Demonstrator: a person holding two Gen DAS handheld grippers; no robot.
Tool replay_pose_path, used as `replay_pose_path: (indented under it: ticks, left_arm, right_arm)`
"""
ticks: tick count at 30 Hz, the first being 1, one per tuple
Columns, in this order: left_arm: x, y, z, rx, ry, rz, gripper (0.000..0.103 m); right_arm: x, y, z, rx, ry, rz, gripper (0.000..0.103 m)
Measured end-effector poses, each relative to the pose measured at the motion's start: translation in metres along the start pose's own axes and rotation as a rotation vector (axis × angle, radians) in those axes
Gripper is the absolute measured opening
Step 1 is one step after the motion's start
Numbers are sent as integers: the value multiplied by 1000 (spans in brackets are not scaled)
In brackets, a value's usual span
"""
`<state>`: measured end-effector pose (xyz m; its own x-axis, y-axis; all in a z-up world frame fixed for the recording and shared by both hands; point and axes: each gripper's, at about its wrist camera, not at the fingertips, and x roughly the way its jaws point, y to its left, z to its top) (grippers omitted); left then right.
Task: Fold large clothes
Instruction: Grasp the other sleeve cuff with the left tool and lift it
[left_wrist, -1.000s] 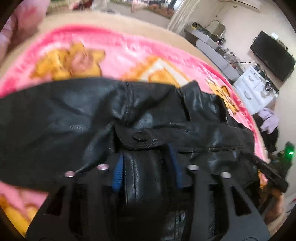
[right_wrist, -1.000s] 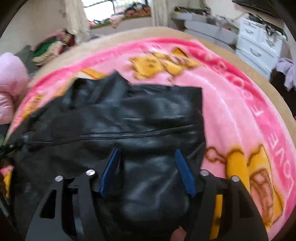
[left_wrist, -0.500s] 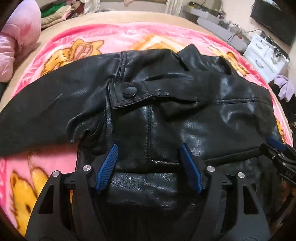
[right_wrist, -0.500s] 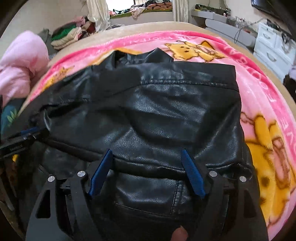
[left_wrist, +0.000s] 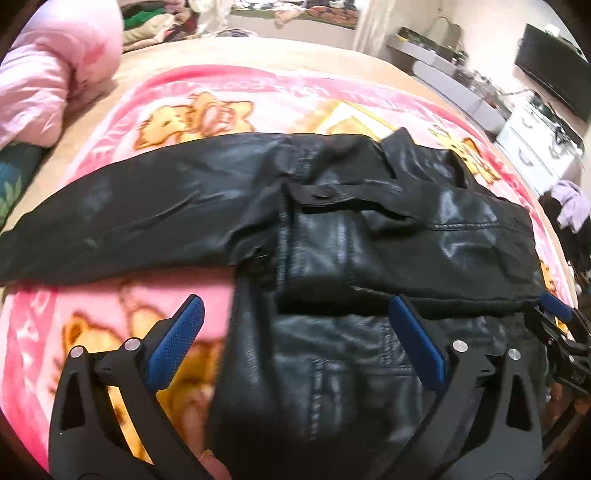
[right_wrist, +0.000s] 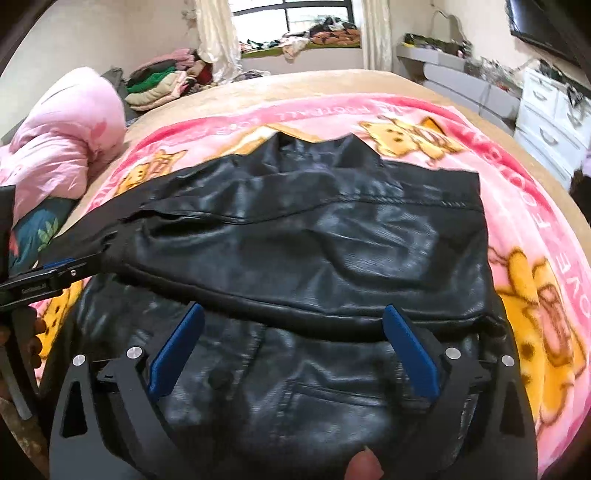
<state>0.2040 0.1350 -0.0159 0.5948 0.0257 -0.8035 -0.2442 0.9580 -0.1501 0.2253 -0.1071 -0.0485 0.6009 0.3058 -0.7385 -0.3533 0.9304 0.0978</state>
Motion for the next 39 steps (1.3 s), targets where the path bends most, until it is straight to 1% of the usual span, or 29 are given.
replay_pose_path:
  ticks: [5,9,12,24,30,39]
  left_arm:
    - [-9,21,-4,-40,-14,40,94]
    - [-17,37,-7,-69,-32,54,94]
    - [-21,52,-9,-93,-39,82,94]
    - [-28,109,-15,-198,-51,110,94]
    - [-30,142,-17,-283,-67,127,94]
    - [-25,196,-21,-448,-78,132,94]
  right_arm:
    - [-7,21,6,-32,-26,27,98]
    - [-9,45,13,-68,-38,46,98]
    - [-9,64,18,-94,-47,63,98]
    - [6,130,29,-186,-46,110,98]
    - [13,158,32,-214,-37,134,98]
    - [22,193,35,-261,-29,162,98]
